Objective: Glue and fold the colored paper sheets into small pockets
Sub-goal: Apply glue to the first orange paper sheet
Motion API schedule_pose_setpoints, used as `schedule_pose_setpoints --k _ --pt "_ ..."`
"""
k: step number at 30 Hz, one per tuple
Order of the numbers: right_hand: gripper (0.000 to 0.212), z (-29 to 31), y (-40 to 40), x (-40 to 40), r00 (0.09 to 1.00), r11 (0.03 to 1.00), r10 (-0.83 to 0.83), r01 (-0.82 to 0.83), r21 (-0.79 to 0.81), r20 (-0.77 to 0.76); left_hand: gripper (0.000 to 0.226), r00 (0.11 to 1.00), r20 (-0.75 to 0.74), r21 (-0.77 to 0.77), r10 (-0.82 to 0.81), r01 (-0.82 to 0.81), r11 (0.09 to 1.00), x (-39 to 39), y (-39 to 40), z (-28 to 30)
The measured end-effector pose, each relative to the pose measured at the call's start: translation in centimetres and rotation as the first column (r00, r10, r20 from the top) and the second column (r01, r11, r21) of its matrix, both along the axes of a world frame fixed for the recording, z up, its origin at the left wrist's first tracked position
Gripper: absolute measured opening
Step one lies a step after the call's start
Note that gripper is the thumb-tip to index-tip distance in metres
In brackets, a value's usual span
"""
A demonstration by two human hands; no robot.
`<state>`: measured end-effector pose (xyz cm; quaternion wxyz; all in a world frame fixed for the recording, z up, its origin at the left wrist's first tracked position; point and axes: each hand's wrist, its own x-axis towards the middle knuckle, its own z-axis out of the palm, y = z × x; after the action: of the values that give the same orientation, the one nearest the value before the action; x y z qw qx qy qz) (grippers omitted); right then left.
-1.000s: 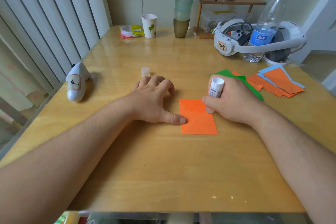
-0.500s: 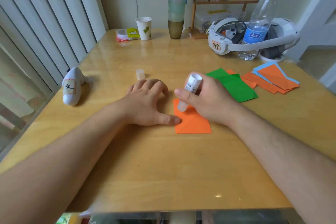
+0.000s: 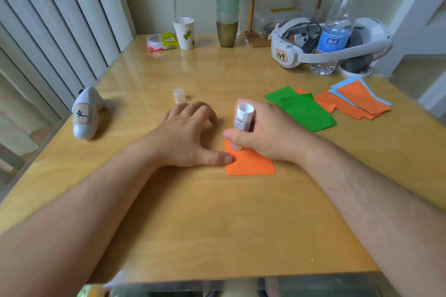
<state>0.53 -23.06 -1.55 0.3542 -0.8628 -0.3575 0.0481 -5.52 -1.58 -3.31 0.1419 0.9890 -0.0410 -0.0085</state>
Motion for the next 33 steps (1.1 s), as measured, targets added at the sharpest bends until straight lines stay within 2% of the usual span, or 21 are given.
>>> schedule_pose_setpoints --k 5,12,15,20,22,25,27,30,33 --pt "0.030 0.4 -1.7 0.0 0.998 1.000 -0.012 0.013 0.008 -0.067 0.097 1.000 0.008 -0.013 -0.014 0.014 1.000 -0.1 0.1 0.0" --pt "0.029 0.0 -3.0 0.4 0.995 0.997 -0.045 0.050 0.052 -0.088 0.089 0.985 0.151 -0.034 -0.084 0.090 0.995 -0.4 0.0 -0.4" --pt "0.025 0.1 -3.4 0.6 0.994 0.997 -0.058 0.063 0.050 -0.093 0.081 0.986 0.133 -0.029 -0.105 0.110 0.994 -0.3 -0.1 -0.3" --pt "0.021 0.4 -3.5 0.4 0.992 0.994 -0.097 0.100 0.032 -0.075 0.082 0.992 0.097 -0.043 -0.080 0.084 0.996 -0.4 -0.4 -0.1" --pt "0.019 0.3 -3.5 0.7 0.985 0.975 -0.157 0.167 0.147 -0.076 0.085 0.995 0.075 -0.045 -0.071 0.074 0.996 -0.5 -0.5 0.0" --pt "0.022 0.4 -3.6 1.4 0.963 0.865 -0.243 0.269 0.424 -0.116 0.088 0.997 0.048 -0.056 -0.065 0.067 0.996 -0.4 -0.6 0.1" --pt "0.023 0.5 -3.1 1.1 0.964 0.838 -0.238 0.266 0.477 -0.120 0.088 0.997 0.039 -0.055 -0.064 0.067 0.996 -0.3 -0.7 0.2" --pt "0.026 0.2 -1.5 0.2 0.986 0.883 -0.157 0.167 0.439 -0.059 0.092 0.998 0.031 -0.036 -0.063 0.064 0.997 -0.3 -0.7 0.2" --pt "0.028 0.0 -0.3 -0.7 0.996 0.949 -0.088 0.092 0.303 -0.025 0.097 0.998 0.033 -0.021 -0.062 0.063 0.998 -0.2 -0.7 0.1"
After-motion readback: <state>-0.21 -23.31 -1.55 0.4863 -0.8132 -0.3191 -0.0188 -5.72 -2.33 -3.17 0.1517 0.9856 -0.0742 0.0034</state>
